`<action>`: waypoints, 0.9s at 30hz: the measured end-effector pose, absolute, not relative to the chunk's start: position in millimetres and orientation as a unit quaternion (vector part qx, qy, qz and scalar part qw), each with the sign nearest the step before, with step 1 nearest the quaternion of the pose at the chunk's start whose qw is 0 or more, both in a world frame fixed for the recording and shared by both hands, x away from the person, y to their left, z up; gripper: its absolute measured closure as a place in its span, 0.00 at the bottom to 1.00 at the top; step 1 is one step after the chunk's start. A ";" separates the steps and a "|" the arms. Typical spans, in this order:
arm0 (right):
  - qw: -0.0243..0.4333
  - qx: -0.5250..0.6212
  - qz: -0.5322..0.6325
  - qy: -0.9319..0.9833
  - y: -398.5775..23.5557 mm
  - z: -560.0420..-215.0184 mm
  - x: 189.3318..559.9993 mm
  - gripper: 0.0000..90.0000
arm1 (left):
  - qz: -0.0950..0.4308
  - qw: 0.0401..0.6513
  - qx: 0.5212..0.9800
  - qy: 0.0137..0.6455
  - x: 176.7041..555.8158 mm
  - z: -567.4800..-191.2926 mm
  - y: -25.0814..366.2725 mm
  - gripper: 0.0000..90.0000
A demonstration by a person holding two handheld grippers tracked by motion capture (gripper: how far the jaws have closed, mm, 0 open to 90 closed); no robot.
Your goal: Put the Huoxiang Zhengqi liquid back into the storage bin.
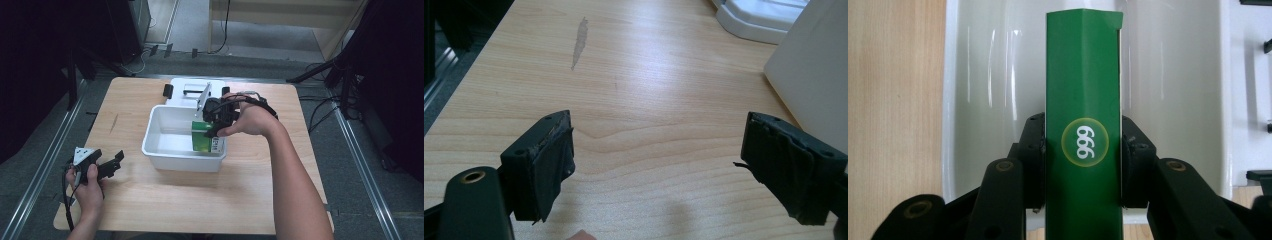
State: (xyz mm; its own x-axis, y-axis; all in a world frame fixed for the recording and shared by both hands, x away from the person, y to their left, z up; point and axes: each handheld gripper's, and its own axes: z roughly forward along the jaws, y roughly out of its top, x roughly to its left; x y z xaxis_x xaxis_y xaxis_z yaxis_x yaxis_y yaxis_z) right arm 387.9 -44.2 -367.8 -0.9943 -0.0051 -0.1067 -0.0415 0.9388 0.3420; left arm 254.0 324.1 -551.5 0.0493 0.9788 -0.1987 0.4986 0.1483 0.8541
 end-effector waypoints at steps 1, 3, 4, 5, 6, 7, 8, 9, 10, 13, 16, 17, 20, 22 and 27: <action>0.052 -0.012 0.174 0.983 -43.6 -369.8 388.1 0.71 | 0.284 0.423 0.588 0.629 254.0 -551.5 324.1 0.16; 0.048 -0.011 0.169 0.984 -42.4 -373.7 389.2 0.71 | 0.284 0.424 0.588 0.628 254.0 -551.5 324.1 0.16; 0.047 -0.012 0.166 0.985 -41.8 -375.9 389.8 0.71 | 0.284 0.423 0.588 0.628 254.0 -551.5 324.1 0.16; 0.047 -0.012 0.166 0.985 -41.8 -375.9 389.8 0.71 | 0.284 0.423 0.588 0.628 254.0 -551.5 324.1 0.16; 0.045 -0.005 0.160 0.986 -41.0 -379.5 389.9 0.71 | 0.283 0.424 0.588 0.628 254.0 -551.5 324.2 0.16; 0.045 -0.004 0.158 0.986 -40.6 -381.1 390.7 0.71 | 0.283 0.424 0.588 0.628 254.0 -551.5 324.2 0.16; 0.044 -0.007 0.161 0.986 -40.3 -383.3 391.7 0.71 | 0.283 0.424 0.587 0.628 254.0 -551.5 324.2 0.16; 0.044 -0.004 0.158 0.987 -40.4 -384.3 391.8 0.71 | 0.283 0.424 0.588 0.628 254.0 -551.6 324.2 0.16; 0.043 -0.005 0.159 0.986 -40.4 -385.7 392.3 0.71 | 0.283 0.424 0.587 0.628 254.0 -551.6 324.2 0.16; 0.040 -0.004 0.157 0.987 -40.3 -387.3 392.8 0.71 | 0.283 0.424 0.587 0.628 254.0 -551.6 324.2 0.16; 0.039 0.000 0.150 0.988 -38.8 -392.1 392.7 0.70 | 0.283 0.424 0.587 0.628 254.0 -551.5 324.2 0.16; 0.038 -0.003 0.148 0.988 -38.3 -394.2 393.0 0.70 | 0.283 0.424 0.587 0.628 254.0 -551.5 324.2 0.16; 0.035 0.006 0.140 0.989 -37.7 -397.6 392.1 0.69 | 0.284 0.424 0.588 0.628 254.0 -551.5 324.3 0.16; 0.037 0.008 0.150 0.988 -37.4 -397.3 394.0 0.68 | 0.283 0.424 0.587 0.628 254.0 -551.6 324.2 0.16; 0.043 0.033 0.153 0.987 -39.7 -393.6 393.9 0.52 | 0.284 0.424 0.587 0.629 254.1 -551.6 324.1 0.16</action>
State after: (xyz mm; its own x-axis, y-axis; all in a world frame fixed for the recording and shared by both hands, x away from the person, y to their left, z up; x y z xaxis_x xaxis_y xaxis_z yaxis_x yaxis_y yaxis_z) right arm 393.9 -39.7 -393.6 -0.9942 0.0777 -0.0741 0.0516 0.9510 0.3048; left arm 254.1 324.1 -551.6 0.0489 0.9786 -0.2000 0.4976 0.1497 0.8544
